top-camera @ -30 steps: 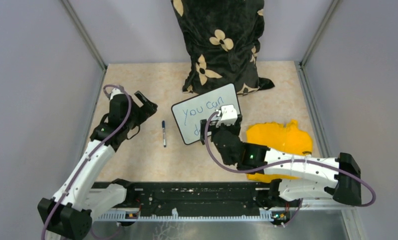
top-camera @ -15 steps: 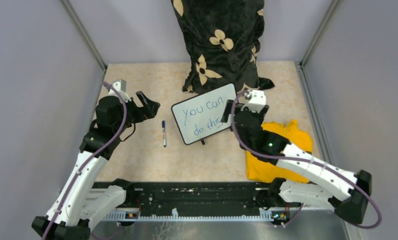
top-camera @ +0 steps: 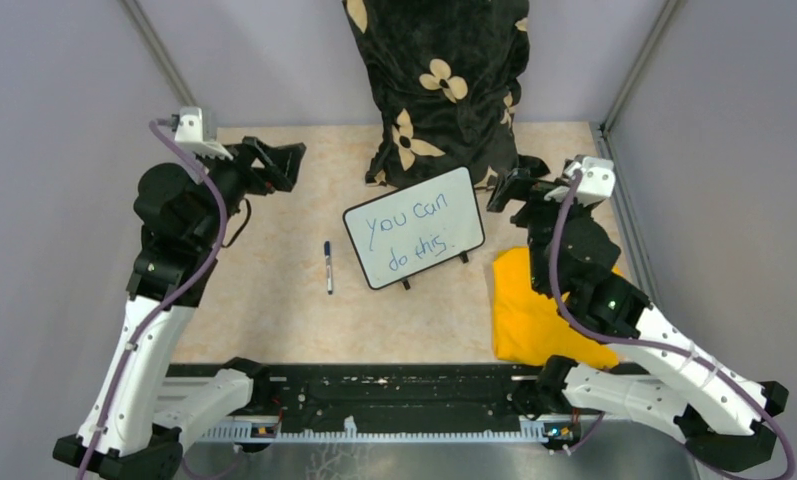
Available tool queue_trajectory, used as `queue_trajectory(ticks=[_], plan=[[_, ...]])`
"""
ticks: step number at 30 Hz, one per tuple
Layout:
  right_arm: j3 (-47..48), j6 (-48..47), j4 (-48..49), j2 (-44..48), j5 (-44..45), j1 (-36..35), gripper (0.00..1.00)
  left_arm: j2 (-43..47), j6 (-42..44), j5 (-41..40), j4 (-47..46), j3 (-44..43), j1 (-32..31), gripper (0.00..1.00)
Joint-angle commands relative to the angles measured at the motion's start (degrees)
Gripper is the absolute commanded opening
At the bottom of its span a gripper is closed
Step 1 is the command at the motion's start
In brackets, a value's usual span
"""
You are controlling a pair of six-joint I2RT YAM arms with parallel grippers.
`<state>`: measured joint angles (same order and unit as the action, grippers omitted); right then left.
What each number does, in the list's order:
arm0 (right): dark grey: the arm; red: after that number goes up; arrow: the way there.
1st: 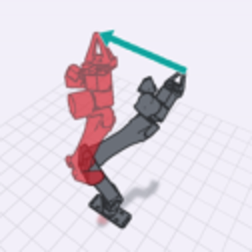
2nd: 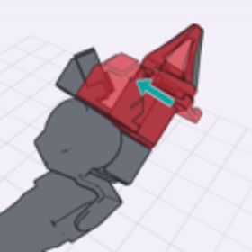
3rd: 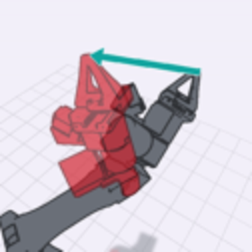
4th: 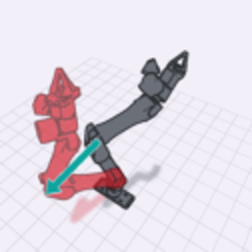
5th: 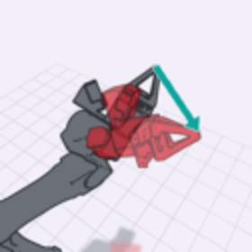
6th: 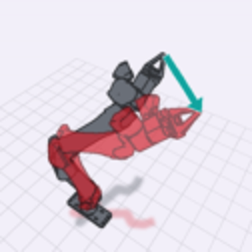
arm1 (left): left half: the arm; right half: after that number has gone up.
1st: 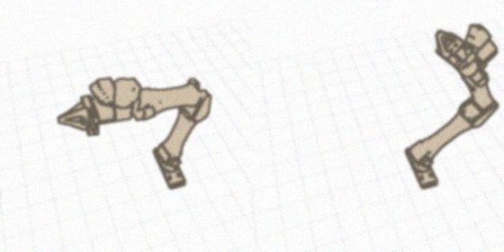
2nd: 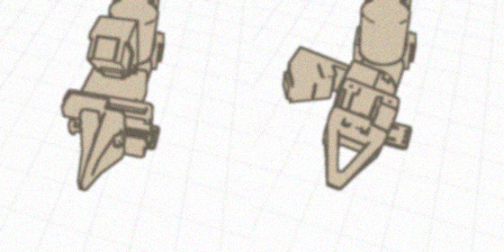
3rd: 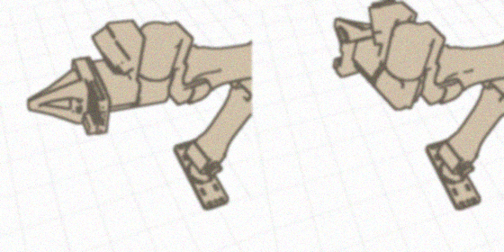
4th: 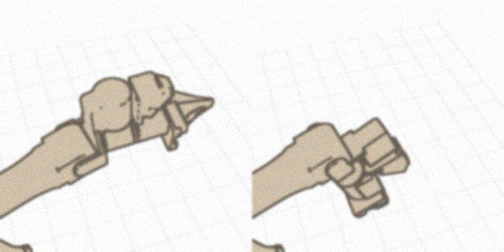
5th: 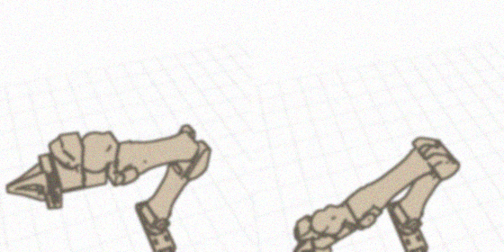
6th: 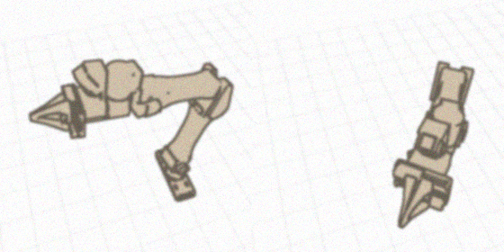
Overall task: Write a sentence on the whiteboard
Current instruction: Reset both arms
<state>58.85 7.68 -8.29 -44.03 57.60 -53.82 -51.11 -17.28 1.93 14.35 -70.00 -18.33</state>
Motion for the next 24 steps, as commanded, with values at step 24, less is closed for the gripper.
queue_trajectory(ticks=[24], plan=[[-3.8,-24.7,30.3,-5.1,3.0,-15.3,0.99,-6.9,-0.5,7.6,-4.0,-7.4,-0.6,0.99]])
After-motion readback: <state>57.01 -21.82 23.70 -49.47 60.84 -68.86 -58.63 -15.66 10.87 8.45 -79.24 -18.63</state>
